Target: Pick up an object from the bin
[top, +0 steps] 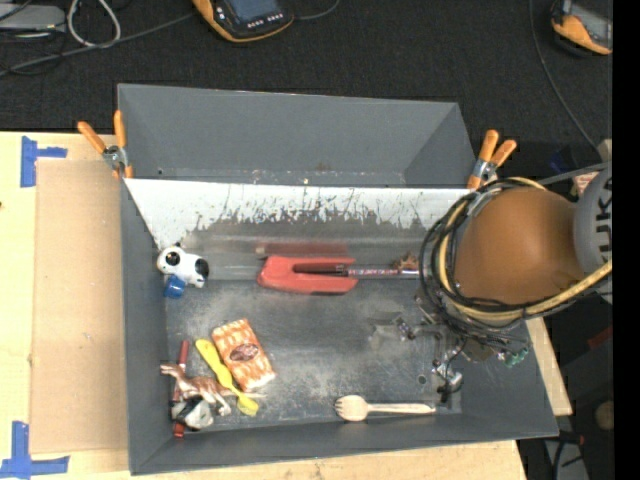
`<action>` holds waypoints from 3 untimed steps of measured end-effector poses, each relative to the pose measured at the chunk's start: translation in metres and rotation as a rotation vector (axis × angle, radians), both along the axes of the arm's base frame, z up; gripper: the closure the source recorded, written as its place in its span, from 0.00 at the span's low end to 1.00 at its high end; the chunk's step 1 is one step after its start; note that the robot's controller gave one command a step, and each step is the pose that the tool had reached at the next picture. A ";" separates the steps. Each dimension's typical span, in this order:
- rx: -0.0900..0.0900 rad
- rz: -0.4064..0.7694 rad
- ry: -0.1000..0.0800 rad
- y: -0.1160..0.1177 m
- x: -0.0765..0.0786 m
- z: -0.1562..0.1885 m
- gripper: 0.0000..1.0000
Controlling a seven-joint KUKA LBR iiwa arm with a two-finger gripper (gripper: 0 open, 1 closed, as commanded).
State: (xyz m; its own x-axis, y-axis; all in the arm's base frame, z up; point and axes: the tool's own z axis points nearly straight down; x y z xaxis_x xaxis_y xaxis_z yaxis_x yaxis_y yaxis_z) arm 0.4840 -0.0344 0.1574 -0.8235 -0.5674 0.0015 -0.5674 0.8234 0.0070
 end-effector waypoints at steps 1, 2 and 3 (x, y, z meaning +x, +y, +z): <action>-0.002 -0.325 -0.004 0.021 -0.007 -0.045 0.00; -0.003 -0.408 0.001 0.027 -0.003 -0.036 0.00; 0.004 -0.527 -0.015 0.028 -0.007 -0.082 0.00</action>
Offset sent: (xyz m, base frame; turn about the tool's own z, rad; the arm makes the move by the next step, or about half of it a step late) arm 0.0074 0.0281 0.0122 -0.0585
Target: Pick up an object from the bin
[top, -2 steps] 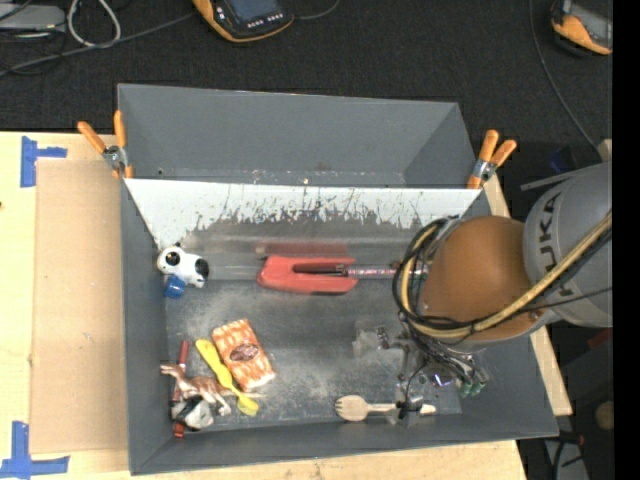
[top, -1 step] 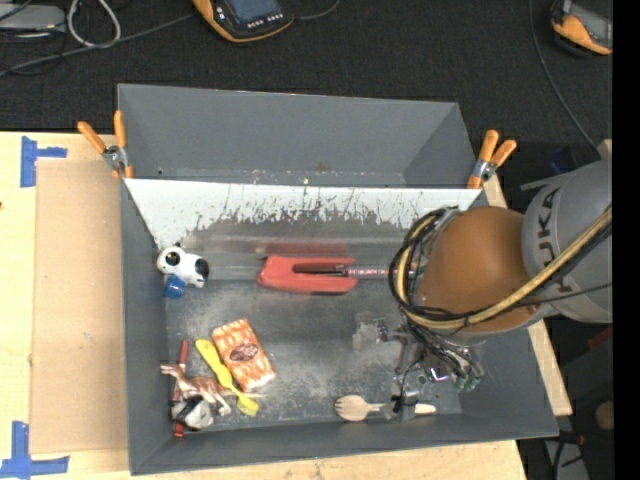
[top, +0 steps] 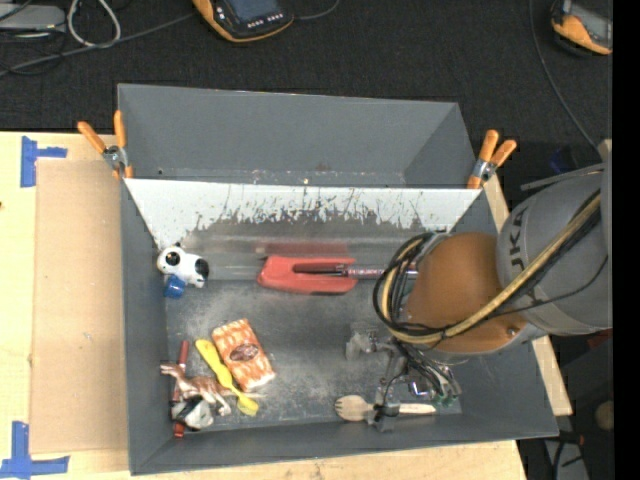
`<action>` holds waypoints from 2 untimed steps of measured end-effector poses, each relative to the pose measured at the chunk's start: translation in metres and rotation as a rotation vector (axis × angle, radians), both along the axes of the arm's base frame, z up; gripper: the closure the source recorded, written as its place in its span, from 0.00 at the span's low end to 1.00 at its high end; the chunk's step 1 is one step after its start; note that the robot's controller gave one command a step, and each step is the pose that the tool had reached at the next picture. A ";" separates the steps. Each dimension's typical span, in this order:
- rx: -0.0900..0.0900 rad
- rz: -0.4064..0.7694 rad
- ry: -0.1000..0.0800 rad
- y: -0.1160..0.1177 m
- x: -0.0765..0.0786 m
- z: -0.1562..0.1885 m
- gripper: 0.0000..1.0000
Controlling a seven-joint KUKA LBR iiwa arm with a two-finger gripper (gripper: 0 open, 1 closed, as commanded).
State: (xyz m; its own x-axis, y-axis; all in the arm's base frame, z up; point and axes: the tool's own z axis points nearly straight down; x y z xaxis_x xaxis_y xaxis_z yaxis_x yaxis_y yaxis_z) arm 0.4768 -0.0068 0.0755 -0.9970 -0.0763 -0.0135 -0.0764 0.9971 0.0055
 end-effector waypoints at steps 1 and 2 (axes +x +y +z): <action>-0.003 0.282 0.008 -0.012 0.002 -0.006 1.00; -0.003 0.283 0.008 -0.012 0.002 -0.006 1.00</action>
Offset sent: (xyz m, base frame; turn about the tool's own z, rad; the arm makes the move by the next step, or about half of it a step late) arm 0.0000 0.0000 0.0000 0.0000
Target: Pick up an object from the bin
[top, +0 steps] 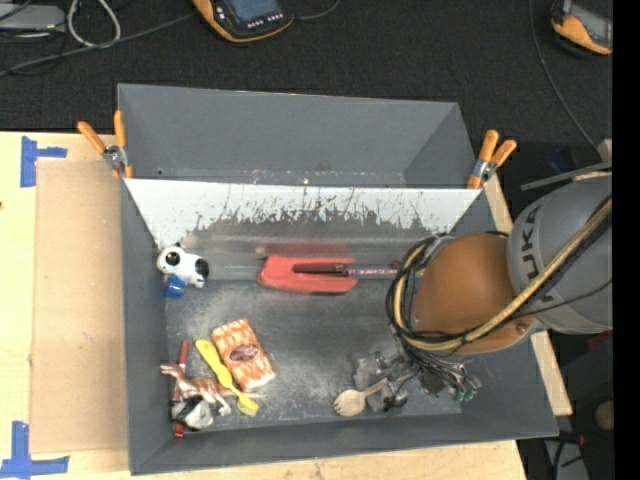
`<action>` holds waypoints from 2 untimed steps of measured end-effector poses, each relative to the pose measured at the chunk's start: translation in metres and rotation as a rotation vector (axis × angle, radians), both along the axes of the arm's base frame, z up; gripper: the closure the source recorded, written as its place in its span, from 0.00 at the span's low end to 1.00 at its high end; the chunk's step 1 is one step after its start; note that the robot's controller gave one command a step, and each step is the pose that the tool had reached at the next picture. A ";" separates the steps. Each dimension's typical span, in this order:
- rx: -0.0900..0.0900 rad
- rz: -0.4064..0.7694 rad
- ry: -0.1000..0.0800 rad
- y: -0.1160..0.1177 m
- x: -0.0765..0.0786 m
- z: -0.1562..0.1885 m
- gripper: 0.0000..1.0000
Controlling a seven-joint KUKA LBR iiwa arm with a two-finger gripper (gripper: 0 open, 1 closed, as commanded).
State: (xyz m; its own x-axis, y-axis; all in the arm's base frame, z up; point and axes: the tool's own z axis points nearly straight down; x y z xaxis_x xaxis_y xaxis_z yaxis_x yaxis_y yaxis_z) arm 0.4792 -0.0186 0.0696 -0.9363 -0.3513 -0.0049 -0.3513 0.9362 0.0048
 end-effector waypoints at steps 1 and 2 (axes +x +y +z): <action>0.001 0.243 0.000 0.035 -0.006 0.000 1.00; -0.001 -0.001 0.001 0.003 -0.003 0.000 1.00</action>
Offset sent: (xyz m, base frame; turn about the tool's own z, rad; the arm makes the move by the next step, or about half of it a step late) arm -0.0031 0.0024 0.0004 0.0020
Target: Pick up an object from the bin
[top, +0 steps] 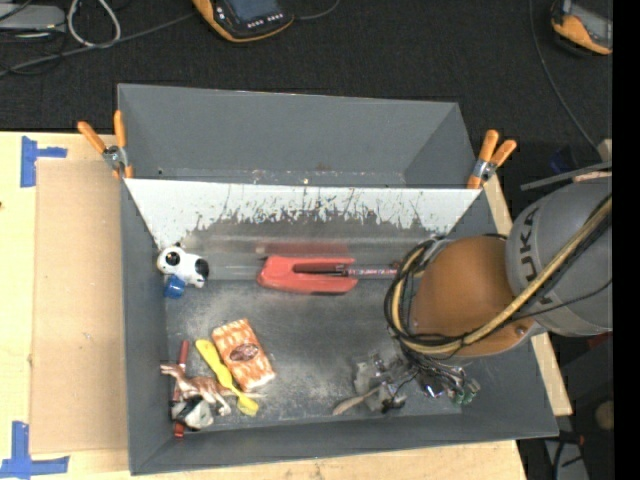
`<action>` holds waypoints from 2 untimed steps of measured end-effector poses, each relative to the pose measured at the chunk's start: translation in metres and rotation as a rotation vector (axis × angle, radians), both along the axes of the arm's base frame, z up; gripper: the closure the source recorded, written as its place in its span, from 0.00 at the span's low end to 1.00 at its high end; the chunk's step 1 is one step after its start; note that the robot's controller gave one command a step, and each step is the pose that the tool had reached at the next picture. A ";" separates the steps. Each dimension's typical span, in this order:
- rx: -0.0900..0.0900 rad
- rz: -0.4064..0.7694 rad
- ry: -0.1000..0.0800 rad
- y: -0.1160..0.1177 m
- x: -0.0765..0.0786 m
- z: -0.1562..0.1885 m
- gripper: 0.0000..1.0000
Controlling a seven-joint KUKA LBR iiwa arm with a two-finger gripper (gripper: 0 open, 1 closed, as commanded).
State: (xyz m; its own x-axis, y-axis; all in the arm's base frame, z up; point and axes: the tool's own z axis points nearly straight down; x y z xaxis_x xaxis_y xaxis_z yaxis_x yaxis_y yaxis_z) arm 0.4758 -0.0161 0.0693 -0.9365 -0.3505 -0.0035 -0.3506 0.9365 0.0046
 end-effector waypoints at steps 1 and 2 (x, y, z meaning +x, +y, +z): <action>0.003 0.198 0.000 0.034 -0.002 0.021 1.00; 0.000 0.034 0.003 -0.001 0.007 0.121 1.00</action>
Offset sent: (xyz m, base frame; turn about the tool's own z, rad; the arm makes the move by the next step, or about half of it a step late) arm 0.0068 -0.0008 0.1219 -0.0335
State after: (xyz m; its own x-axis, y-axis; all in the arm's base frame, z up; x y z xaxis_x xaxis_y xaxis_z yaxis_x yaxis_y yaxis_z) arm 0.4828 -0.0166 0.1900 -0.9239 -0.3826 -0.0010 -0.3826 0.9239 0.0061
